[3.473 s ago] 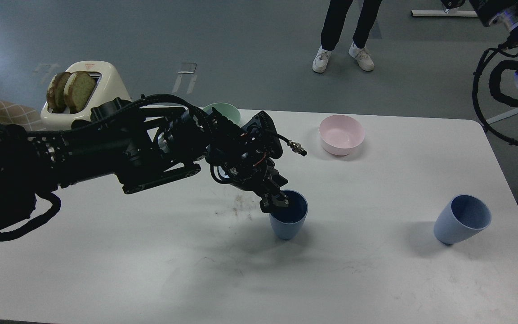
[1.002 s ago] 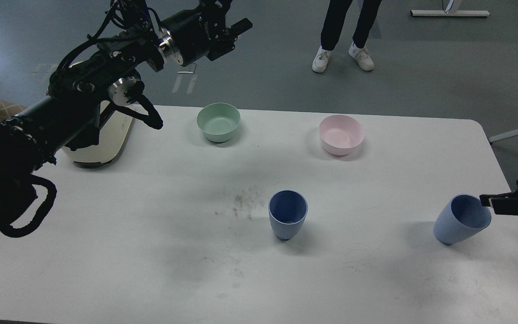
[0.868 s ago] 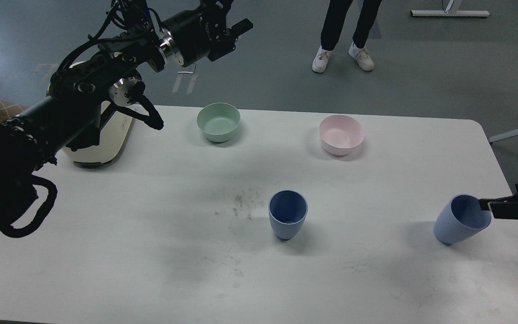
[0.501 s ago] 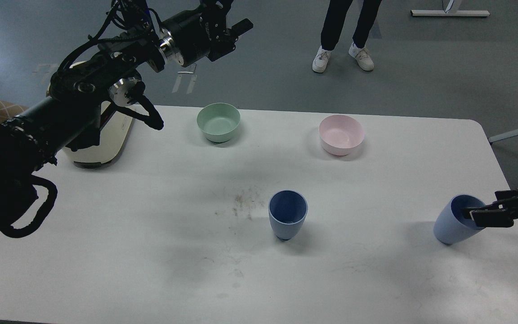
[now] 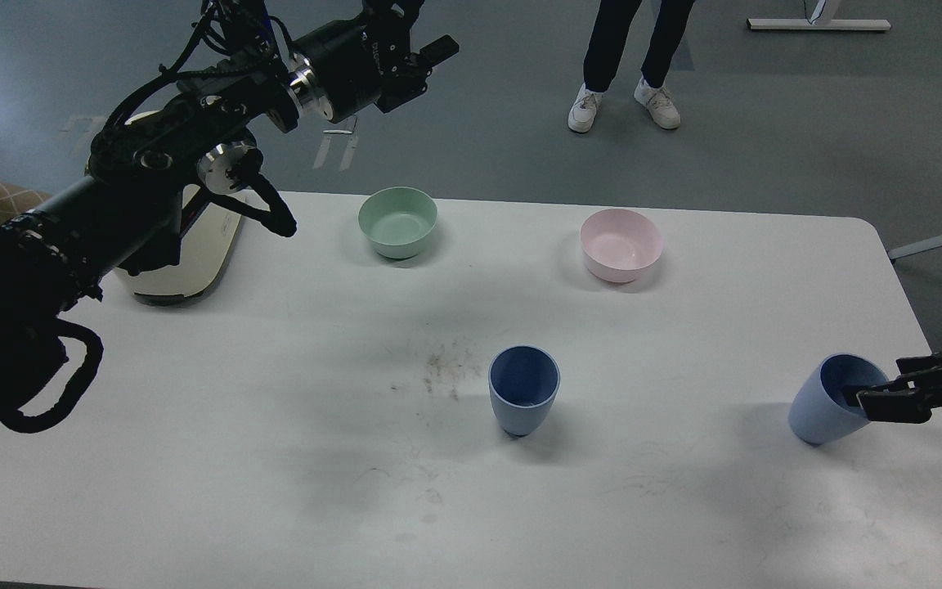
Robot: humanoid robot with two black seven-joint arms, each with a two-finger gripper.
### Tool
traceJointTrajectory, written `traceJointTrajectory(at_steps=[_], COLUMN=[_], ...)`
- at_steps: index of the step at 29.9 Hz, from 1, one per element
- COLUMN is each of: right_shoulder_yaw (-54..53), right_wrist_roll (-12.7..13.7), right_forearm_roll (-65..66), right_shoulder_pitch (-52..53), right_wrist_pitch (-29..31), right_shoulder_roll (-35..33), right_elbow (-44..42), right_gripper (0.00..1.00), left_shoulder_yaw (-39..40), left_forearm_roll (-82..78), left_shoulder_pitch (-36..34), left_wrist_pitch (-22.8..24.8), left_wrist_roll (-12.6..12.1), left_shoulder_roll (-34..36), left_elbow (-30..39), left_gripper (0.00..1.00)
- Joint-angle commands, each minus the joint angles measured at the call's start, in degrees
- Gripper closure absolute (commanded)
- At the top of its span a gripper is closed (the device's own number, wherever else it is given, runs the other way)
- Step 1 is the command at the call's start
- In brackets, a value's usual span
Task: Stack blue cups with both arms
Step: 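Reach the right hand to the other blue cup, then grasp the blue cup with the right hand and lift it, then carry the cup over the centered blue cup and lower it in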
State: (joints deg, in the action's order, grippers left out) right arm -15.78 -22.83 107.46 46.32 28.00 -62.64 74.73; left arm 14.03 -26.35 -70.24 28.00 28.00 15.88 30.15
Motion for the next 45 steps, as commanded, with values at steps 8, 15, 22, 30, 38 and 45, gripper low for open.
traceJointTrajectory(at_steps=[8,15,22,30,38,45], right_shoulder_yaw=[-0.05,-0.05,-0.92,-2.86,-2.6,-2.33], right_wrist_roll=[0.86,0.86,0.59,-0.55,-1.08,-1.08], right_forearm_roll=[0.29,0.29,0.03,-0.24,0.12,2.05], right_shoulder_pitch=[-0.44,-0.44,0.52,7.97,17.29,22.93], right_wrist_pitch=[0.0,0.0,0.0,0.0,0.0,0.0], right_shoulder_roll=[1.02,0.94,0.32,-2.32,2.76,11.21], right_elbow=[-0.73,-0.73,-0.11,7.7,10.17,12.45], right_gripper=[0.74,1.0,1.0,1.0,1.0,1.0], left_shoulder_yaw=[0.12,0.12,0.12,0.03,-0.15,-0.41], left_forearm_roll=[-0.02,0.07,0.07,0.07,-0.02,-0.02], left_shoulder_pitch=[0.19,0.27,0.27,0.27,0.27,0.19], left_wrist_pitch=[0.0,0.0,0.0,0.0,0.0,0.0], left_wrist_roll=[0.0,0.0,0.0,0.0,0.0,0.0], left_shoulder_roll=[0.21,0.38,0.38,0.56,0.47,0.47], left_elbow=[0.0,0.0,0.0,0.0,0.0,-0.09], left_gripper=[0.04,0.03,0.04,0.04,0.03,0.04])
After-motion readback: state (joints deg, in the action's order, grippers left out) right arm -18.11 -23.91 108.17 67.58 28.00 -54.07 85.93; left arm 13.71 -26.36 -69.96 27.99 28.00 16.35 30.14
